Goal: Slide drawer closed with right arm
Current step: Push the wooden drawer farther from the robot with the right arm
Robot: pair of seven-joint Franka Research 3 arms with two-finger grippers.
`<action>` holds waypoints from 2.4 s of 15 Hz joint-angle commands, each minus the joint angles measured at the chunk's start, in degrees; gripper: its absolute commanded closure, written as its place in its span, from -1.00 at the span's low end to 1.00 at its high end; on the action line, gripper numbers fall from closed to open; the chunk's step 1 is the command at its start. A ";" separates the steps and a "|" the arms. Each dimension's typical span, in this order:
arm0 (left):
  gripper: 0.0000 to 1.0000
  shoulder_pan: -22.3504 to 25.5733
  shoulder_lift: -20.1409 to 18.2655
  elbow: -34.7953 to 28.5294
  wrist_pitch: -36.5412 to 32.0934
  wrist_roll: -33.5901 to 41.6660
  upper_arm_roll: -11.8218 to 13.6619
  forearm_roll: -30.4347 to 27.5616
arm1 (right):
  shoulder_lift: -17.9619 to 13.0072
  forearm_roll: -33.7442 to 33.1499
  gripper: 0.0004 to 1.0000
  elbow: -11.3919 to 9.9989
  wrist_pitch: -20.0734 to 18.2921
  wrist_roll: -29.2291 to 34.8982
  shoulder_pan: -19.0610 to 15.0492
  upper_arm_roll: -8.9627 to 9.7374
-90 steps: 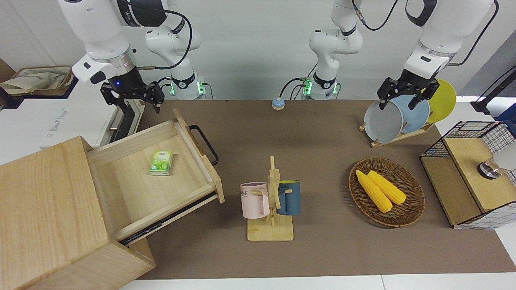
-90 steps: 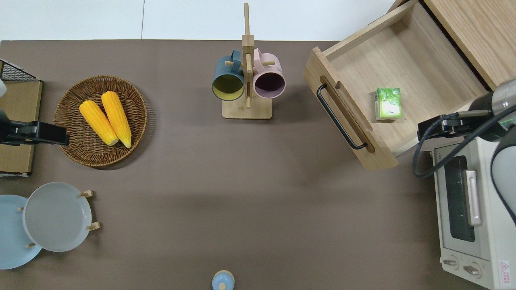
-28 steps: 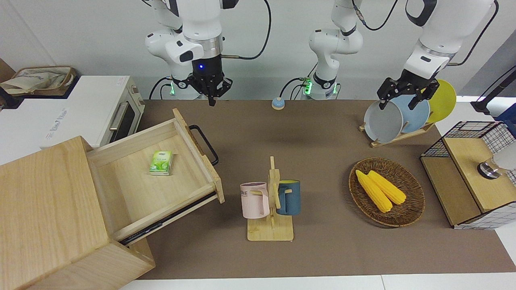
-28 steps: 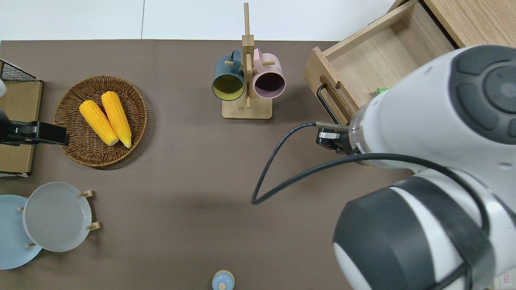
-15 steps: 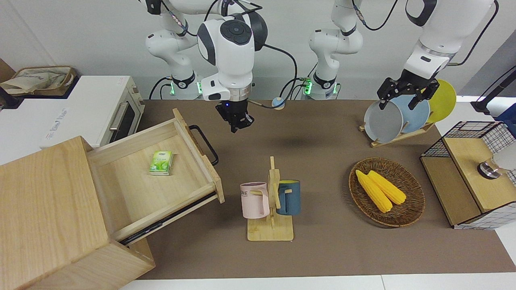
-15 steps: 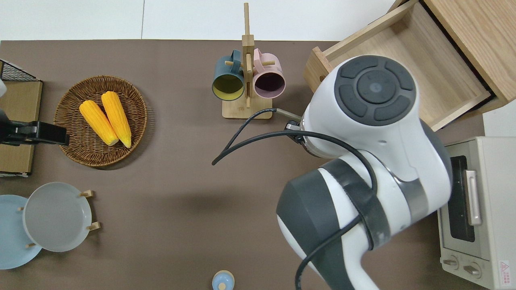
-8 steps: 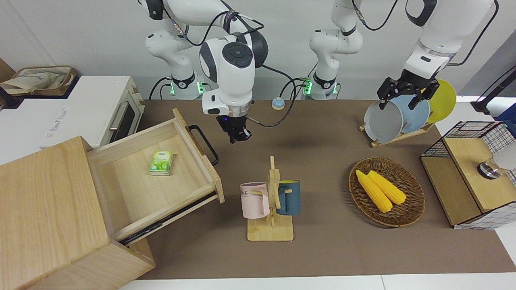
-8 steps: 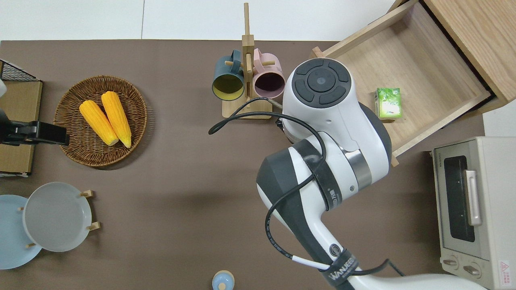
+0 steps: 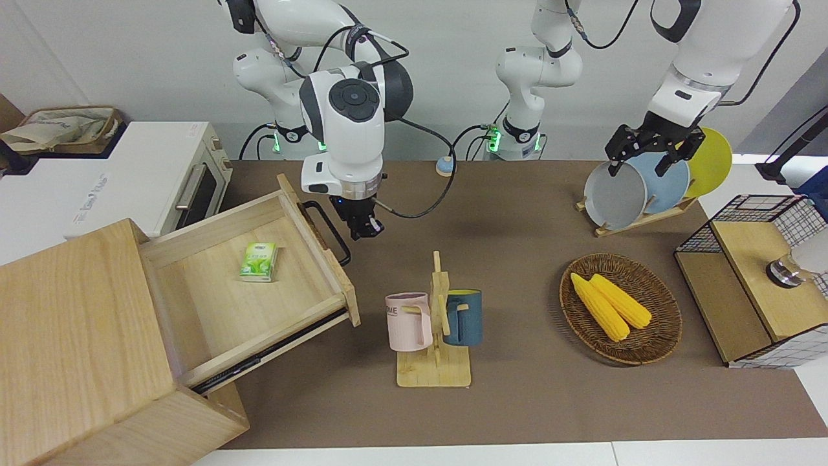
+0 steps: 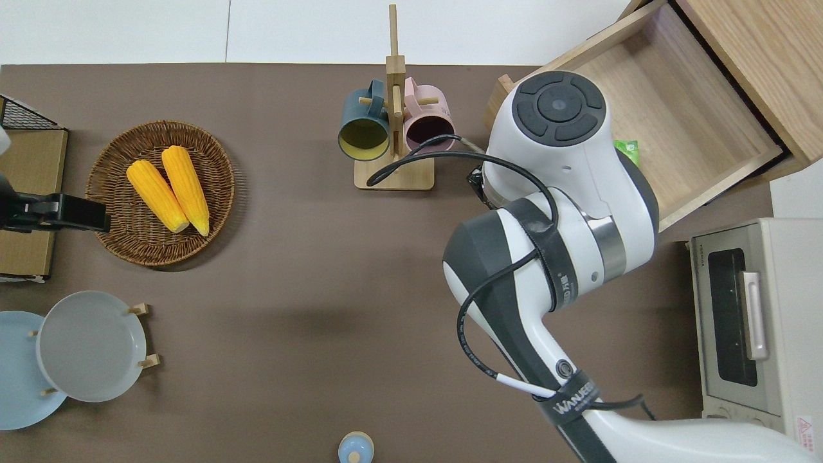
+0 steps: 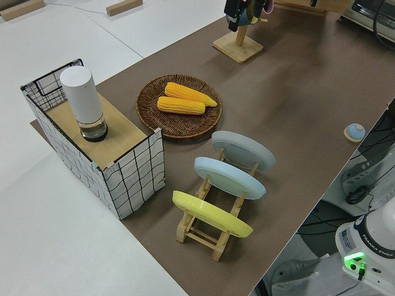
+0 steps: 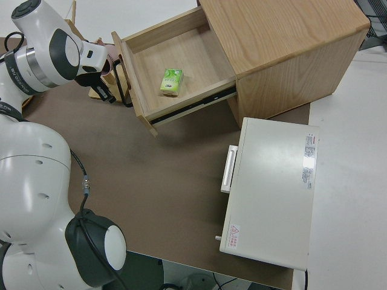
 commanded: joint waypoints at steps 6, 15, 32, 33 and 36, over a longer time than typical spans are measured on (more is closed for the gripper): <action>-1.00 -0.99 0.76 1.17 0.02 0.43 0.95 0.72 | 1.38 4.87 1.00 0.81 3.40 1.10 -3.48 0.55; -0.99 -0.99 0.76 1.17 0.02 0.43 0.95 0.71 | 1.64 5.49 1.00 0.81 6.74 -0.14 -5.60 0.55; -0.99 -0.99 0.76 1.17 0.02 0.43 0.95 0.72 | 1.55 4.78 1.00 0.81 9.11 -13.41 -9.90 -2.97; -1.00 -0.99 0.76 1.17 0.02 0.43 0.95 0.72 | 1.55 4.78 1.00 0.81 9.11 -13.67 -10.43 -2.88; -0.99 -0.99 0.76 1.17 0.02 0.43 0.95 0.72 | 1.55 4.78 1.00 0.81 9.11 -16.91 -12.18 -2.88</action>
